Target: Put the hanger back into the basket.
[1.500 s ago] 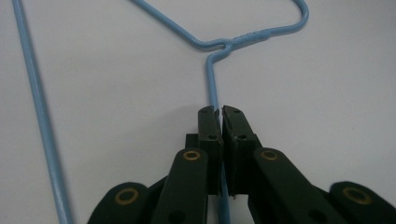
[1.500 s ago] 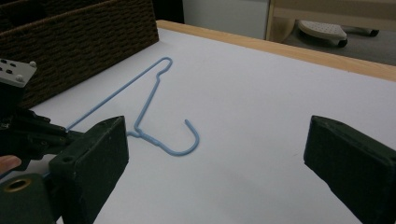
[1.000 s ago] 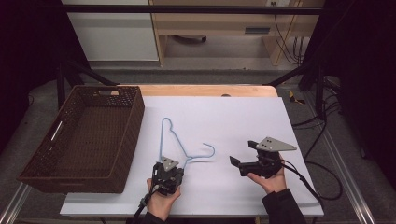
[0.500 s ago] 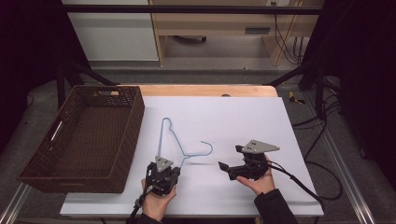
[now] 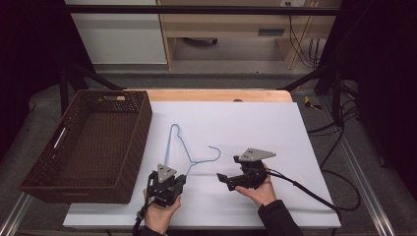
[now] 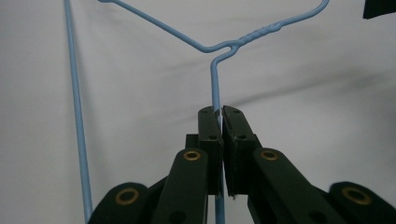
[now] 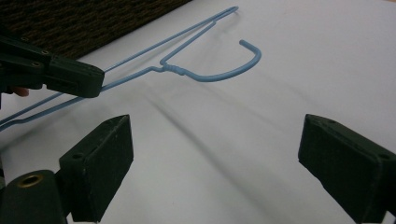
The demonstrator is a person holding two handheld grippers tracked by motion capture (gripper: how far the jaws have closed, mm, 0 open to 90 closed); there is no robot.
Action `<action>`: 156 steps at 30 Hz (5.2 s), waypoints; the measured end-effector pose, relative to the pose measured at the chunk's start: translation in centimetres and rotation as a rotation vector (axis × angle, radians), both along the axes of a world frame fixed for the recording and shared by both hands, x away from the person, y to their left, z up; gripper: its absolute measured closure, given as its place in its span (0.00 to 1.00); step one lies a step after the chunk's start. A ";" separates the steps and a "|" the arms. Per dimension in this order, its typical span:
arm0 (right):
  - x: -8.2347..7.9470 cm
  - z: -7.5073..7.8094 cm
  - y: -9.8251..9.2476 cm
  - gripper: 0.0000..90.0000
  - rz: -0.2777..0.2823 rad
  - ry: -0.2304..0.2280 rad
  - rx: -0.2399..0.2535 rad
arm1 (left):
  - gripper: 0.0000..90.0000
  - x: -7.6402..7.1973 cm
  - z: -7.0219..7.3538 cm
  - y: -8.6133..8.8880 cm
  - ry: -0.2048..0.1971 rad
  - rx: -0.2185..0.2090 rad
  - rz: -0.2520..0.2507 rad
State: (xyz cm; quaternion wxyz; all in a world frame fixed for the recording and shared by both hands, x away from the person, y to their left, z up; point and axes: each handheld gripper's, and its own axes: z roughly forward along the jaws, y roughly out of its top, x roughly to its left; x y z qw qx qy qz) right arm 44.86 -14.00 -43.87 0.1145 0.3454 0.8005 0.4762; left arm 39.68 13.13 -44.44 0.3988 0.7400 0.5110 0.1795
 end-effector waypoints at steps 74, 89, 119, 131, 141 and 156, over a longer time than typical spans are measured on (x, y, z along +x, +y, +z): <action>3.5 -1.6 4.9 0.94 0.139 0.035 0.175 | 0.75 2.0 -0.9 0.2 0.057 0.082 -0.088; 2.8 -0.6 4.5 0.88 0.122 0.005 0.160 | 0.97 1.1 -0.2 0.0 -0.037 0.093 -0.015; -1.1 4.2 -7.7 0.37 -0.097 -0.156 0.125 | 0.97 2.1 9.5 1.1 -0.169 -0.001 -0.217; -1.7 4.3 -10.0 0.25 -0.157 -0.173 0.099 | 0.97 3.1 12.4 0.4 -0.153 0.015 -0.368; -1.7 4.1 -10.6 0.23 -0.164 -0.171 0.083 | 0.97 3.4 13.5 1.5 -0.168 0.049 -0.410; -1.7 4.2 -10.9 0.22 -0.174 -0.177 0.079 | 0.97 3.5 16.0 5.6 -0.185 0.080 -0.427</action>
